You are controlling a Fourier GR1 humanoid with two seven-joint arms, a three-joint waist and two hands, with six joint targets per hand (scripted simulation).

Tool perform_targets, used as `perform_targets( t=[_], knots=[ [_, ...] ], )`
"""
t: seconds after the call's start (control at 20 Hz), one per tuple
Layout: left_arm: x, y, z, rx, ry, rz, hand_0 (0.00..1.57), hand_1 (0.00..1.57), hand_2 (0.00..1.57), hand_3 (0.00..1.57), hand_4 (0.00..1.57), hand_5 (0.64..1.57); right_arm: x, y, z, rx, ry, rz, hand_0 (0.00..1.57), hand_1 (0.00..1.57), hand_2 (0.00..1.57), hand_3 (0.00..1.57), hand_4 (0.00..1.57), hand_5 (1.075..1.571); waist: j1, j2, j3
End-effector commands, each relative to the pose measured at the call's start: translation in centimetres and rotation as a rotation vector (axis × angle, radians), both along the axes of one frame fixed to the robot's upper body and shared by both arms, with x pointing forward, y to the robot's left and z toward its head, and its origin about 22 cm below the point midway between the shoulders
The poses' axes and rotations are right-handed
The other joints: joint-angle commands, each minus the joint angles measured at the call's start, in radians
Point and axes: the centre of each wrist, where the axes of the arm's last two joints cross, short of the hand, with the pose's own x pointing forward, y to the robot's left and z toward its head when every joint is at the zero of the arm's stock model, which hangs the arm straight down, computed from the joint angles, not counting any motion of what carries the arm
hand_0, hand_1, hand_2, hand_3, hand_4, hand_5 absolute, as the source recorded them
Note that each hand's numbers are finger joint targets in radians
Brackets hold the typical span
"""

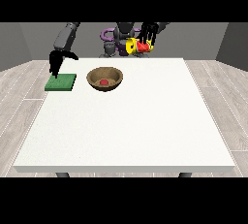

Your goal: Pick the cup and pour the ball into the bowl, then pick the bowl and place it on the pad

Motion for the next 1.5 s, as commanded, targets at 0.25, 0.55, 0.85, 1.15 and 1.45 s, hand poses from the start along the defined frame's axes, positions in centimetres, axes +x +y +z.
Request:
perform_targets(
  t=[0.25, 0.55, 0.85, 1.15, 1.45],
  knots=[
    [0.9, 5.0, -0.5, -0.613, 0.146, -0.129, 1.08, 1.08, 1.09, 0.91, 0.82, 1.549, 2.4, 3.1, 1.4, 0.051, -0.1, 0.013, 0.0, 0.0, 0.0, 0.0, 0.31, 1.569, 0.014, 0.177, -0.0003],
    [0.7, 7.2, -3.9, -0.939, 0.202, -0.184, 0.0, 0.0, 0.0, 0.0, 0.4, 1.548, 5.0, 8.7, 2.7, 0.062, -0.101, 0.113, 0.0, 0.0, 0.0, 0.0, 0.42, 1.566, -0.064, 0.218, -0.001],
    [1.3, 9.3, -6.7, -0.981, 0.293, -0.162, 0.0, 0.0, 0.0, 0.0, 0.0, 1.519, 4.5, 11.3, 0.8, 0.029, -0.031, 0.171, 0.0, 0.0, 0.0, 0.0, 0.11, 1.541, -0.128, 0.142, 0.0036],
    [0.5, 8.3, -7.1, -1.006, 0.34, -0.169, 0.0, 0.0, 0.0, 0.0, 0.0, 1.533, 3.0, 12.6, -2.5, 0.037, 0.034, 0.176, 0.0, 0.0, 0.0, 0.0, 0.08, 1.543, -0.121, 0.102, 0.0041],
    [1.2, 9.6, -4.7, -0.962, 0.28, -0.25, 0.0, 0.0, 0.0, 0.0, 0.0, 1.554, 3.4, 11.9, -2.6, 0.087, -0.009, 0.114, 0.0, 0.0, 0.0, 0.0, 0.26, 1.549, -0.069, 0.195, 0.0043]
  ],
)
